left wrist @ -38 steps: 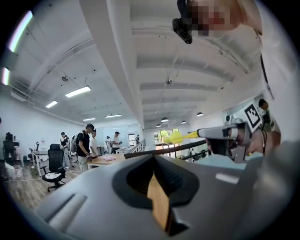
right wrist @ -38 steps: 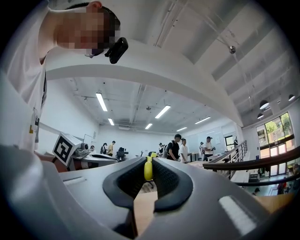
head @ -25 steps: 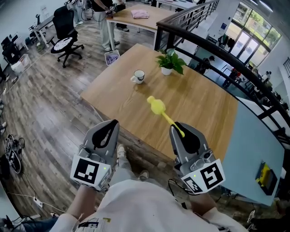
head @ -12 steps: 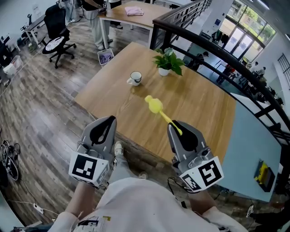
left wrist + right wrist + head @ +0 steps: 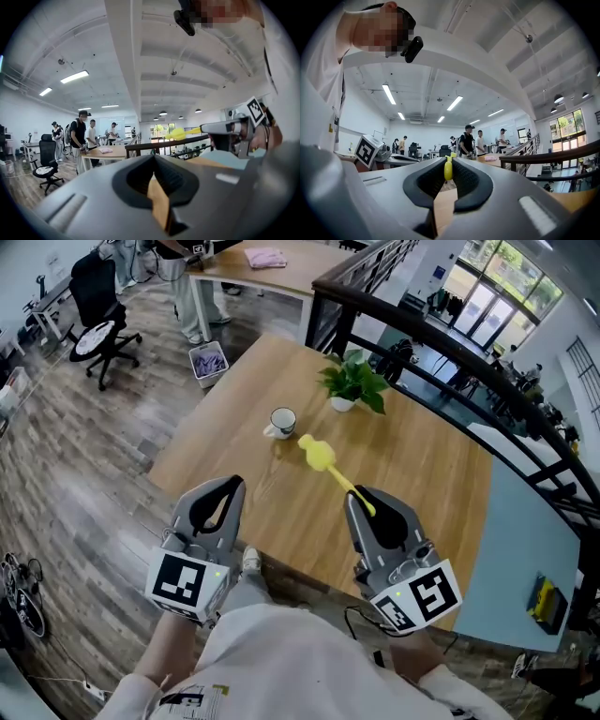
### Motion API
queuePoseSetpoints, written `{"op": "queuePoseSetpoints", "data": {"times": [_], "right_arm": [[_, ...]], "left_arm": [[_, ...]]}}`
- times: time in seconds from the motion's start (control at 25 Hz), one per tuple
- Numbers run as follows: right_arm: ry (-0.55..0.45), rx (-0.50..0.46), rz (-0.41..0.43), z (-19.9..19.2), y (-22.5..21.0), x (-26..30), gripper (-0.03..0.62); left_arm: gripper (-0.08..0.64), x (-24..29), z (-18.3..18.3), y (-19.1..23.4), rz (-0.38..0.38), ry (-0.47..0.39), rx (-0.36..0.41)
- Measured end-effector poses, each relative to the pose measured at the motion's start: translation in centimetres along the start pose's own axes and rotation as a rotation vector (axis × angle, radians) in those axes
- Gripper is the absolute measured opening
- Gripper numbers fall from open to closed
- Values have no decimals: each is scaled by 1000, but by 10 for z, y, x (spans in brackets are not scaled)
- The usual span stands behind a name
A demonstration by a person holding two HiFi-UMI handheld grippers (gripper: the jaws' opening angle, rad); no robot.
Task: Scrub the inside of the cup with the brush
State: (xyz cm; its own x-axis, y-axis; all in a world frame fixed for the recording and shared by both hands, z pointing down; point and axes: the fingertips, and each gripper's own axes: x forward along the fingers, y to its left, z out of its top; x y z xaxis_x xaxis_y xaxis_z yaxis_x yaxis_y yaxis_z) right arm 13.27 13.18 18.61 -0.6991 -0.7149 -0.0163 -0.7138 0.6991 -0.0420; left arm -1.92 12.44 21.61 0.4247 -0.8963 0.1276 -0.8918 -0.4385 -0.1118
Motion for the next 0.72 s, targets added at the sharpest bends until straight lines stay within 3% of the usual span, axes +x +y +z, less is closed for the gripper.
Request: {"op": "queuePoseSetpoints", "data": {"times": [0.32,0.56,0.72], "right_arm": [[30,14,-80,0,-23,82,34],[80,9,-129,-5,-33,140,34],[113,-24,-158,-6,-35,160,34]], "left_arm": [[2,65,0,68,-108,33,-10],[3,100,-8,126,-140,36,-3],[2,116,-17,143,-184,63,-20]]}}
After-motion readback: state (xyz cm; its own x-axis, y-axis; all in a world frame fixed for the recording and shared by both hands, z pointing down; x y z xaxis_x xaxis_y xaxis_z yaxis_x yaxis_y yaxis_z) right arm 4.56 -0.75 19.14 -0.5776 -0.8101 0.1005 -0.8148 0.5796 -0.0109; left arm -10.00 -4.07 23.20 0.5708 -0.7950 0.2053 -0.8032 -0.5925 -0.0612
